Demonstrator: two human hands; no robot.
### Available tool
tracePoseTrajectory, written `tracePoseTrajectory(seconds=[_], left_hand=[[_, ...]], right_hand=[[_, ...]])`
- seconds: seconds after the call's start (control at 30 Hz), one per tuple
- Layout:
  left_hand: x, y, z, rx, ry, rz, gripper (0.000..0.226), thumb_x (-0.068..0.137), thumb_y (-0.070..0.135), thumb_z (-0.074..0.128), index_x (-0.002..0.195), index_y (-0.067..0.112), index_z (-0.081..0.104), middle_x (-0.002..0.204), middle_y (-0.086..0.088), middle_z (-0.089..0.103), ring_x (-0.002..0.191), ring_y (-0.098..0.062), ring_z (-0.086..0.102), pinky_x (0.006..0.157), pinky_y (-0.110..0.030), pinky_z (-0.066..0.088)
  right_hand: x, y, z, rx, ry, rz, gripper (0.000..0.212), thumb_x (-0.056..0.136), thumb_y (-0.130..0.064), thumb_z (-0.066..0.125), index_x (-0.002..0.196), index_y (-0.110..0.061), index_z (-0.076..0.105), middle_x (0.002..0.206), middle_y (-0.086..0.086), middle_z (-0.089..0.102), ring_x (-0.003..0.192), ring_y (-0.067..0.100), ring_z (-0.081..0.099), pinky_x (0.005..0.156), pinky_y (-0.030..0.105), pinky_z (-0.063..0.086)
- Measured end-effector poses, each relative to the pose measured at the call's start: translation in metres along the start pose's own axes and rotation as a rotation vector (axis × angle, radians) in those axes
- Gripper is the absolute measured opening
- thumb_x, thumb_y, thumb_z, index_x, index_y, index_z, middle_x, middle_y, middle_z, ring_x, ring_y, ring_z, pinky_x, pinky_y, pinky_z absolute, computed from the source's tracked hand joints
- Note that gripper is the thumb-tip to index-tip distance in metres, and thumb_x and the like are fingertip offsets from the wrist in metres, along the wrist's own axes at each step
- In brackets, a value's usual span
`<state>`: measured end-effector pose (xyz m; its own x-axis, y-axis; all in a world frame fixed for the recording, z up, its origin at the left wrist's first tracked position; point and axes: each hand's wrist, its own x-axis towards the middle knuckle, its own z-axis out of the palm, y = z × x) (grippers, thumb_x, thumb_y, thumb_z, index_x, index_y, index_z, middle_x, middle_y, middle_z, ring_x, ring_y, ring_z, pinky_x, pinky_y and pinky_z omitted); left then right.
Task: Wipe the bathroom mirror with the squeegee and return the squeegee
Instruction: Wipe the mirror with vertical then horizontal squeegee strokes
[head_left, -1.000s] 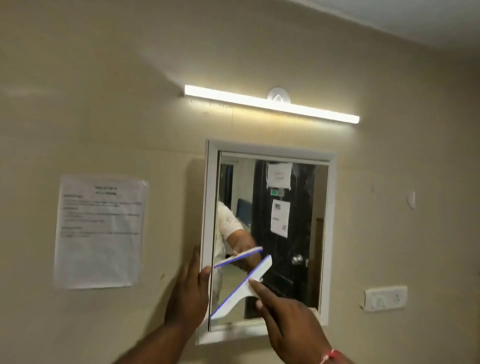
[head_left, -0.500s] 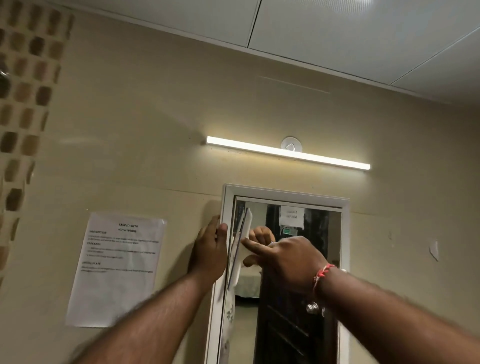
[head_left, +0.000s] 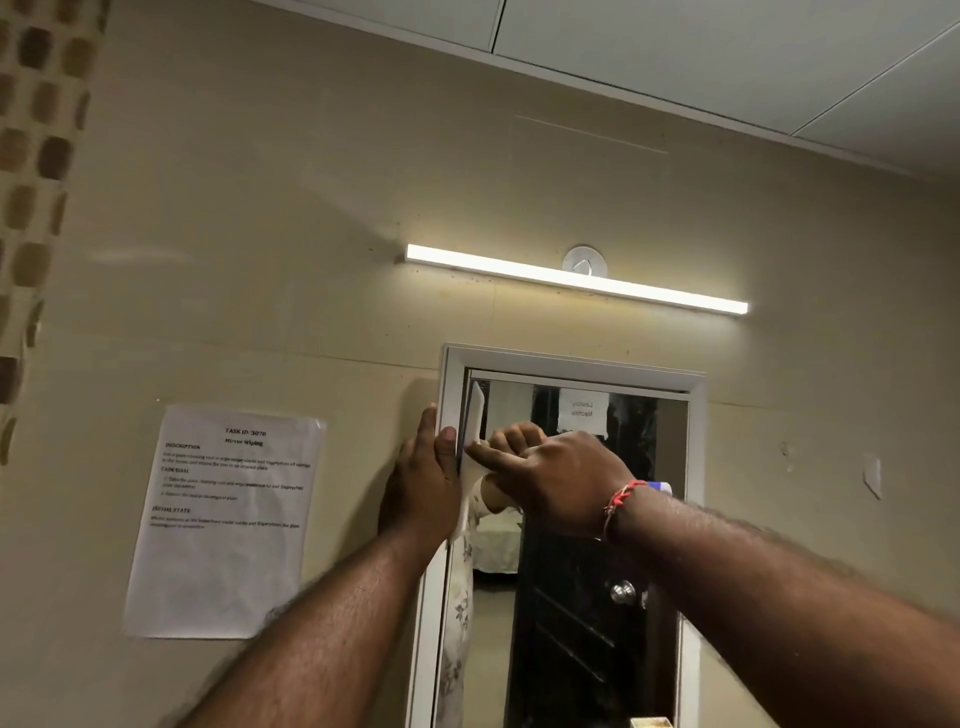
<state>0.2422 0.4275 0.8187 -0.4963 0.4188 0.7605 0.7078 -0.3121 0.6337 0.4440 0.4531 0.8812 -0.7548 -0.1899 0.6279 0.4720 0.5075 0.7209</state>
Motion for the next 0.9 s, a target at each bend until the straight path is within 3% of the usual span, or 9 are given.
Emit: tracePoseTrajectory(seconds=[0.23, 0.4, 0.5, 0.57, 0.63, 0.77, 0.83, 0.9], left_hand=[[0.001, -0.002, 0.004, 0.030, 0.040, 0.015, 0.067, 0.109, 0.066, 0.021, 0.170, 0.039, 0.023, 0.170, -0.004, 0.044, 0.155, -0.030, 0.045, 0.108, -0.030, 0.031], [-0.001, 0.000, 0.003, 0.039, 0.040, 0.007, 0.071, 0.106, 0.068, 0.018, 0.170, 0.037, 0.024, 0.167, -0.006, 0.048, 0.150, -0.030, 0.050, 0.104, -0.030, 0.035], [-0.002, 0.001, 0.003, 0.045, 0.041, 0.014, 0.074, 0.105, 0.069, 0.017, 0.170, 0.036, 0.025, 0.166, -0.007, 0.049, 0.149, -0.030, 0.050, 0.104, -0.030, 0.036], [-0.003, 0.002, 0.001, 0.049, 0.044, 0.010, 0.073, 0.106, 0.068, 0.018, 0.170, 0.036, 0.026, 0.166, -0.008, 0.048, 0.150, -0.032, 0.050, 0.106, -0.033, 0.038], [-0.002, 0.001, 0.000, 0.053, 0.035, 0.014, 0.071, 0.107, 0.067, 0.019, 0.171, 0.035, 0.025, 0.167, -0.008, 0.047, 0.151, -0.033, 0.049, 0.112, -0.039, 0.042], [-0.001, -0.003, 0.001, 0.053, 0.033, 0.033, 0.069, 0.109, 0.066, 0.020, 0.171, 0.035, 0.024, 0.168, -0.008, 0.046, 0.151, -0.033, 0.048, 0.116, -0.044, 0.043], [-0.002, -0.002, 0.001, 0.062, 0.040, 0.042, 0.067, 0.111, 0.063, 0.022, 0.171, 0.034, 0.026, 0.167, -0.009, 0.047, 0.151, -0.034, 0.049, 0.115, -0.044, 0.044], [-0.003, -0.001, 0.001, 0.067, 0.047, 0.051, 0.067, 0.111, 0.062, 0.023, 0.171, 0.031, 0.028, 0.166, -0.011, 0.048, 0.150, -0.035, 0.049, 0.115, -0.043, 0.043]], right_hand=[[0.008, 0.017, -0.005, 0.001, 0.026, -0.070, 0.062, 0.092, -0.039, 0.082, 0.150, -0.025, 0.063, 0.064, -0.004, 0.060, 0.059, 0.006, 0.023, 0.043, 0.022, 0.026], [0.011, 0.010, -0.006, -0.020, 0.008, -0.044, 0.066, 0.083, -0.044, 0.090, 0.143, -0.029, 0.070, 0.062, -0.009, 0.036, 0.060, 0.003, 0.019, 0.047, 0.019, 0.022], [0.010, 0.007, -0.005, -0.025, -0.005, -0.036, 0.067, 0.080, -0.047, 0.092, 0.141, -0.030, 0.071, 0.063, -0.010, 0.057, 0.055, 0.005, 0.025, 0.048, 0.018, 0.022], [0.008, 0.007, -0.005, -0.007, 0.010, -0.021, 0.061, 0.082, -0.046, 0.090, 0.139, -0.030, 0.073, 0.067, -0.009, 0.065, 0.046, 0.006, 0.045, 0.049, 0.017, 0.023], [0.007, 0.007, -0.005, -0.001, 0.006, -0.006, 0.057, 0.086, -0.046, 0.087, 0.139, -0.031, 0.072, 0.073, -0.009, 0.069, 0.050, 0.007, 0.060, 0.049, 0.017, 0.024], [0.005, 0.009, 0.004, 0.033, 0.007, 0.003, 0.052, 0.101, -0.044, 0.072, 0.150, -0.032, 0.063, 0.071, -0.004, 0.061, 0.057, 0.007, 0.031, 0.050, 0.021, 0.026], [0.001, 0.014, 0.006, 0.041, 0.017, 0.014, 0.052, 0.101, -0.042, 0.073, 0.150, -0.031, 0.063, 0.068, -0.004, 0.054, 0.061, 0.004, 0.026, 0.049, 0.021, 0.026], [-0.009, 0.023, 0.006, 0.050, -0.001, 0.029, 0.055, 0.098, -0.041, 0.077, 0.150, -0.029, 0.062, 0.074, -0.002, 0.062, 0.059, 0.000, 0.017, 0.048, 0.021, 0.028]])
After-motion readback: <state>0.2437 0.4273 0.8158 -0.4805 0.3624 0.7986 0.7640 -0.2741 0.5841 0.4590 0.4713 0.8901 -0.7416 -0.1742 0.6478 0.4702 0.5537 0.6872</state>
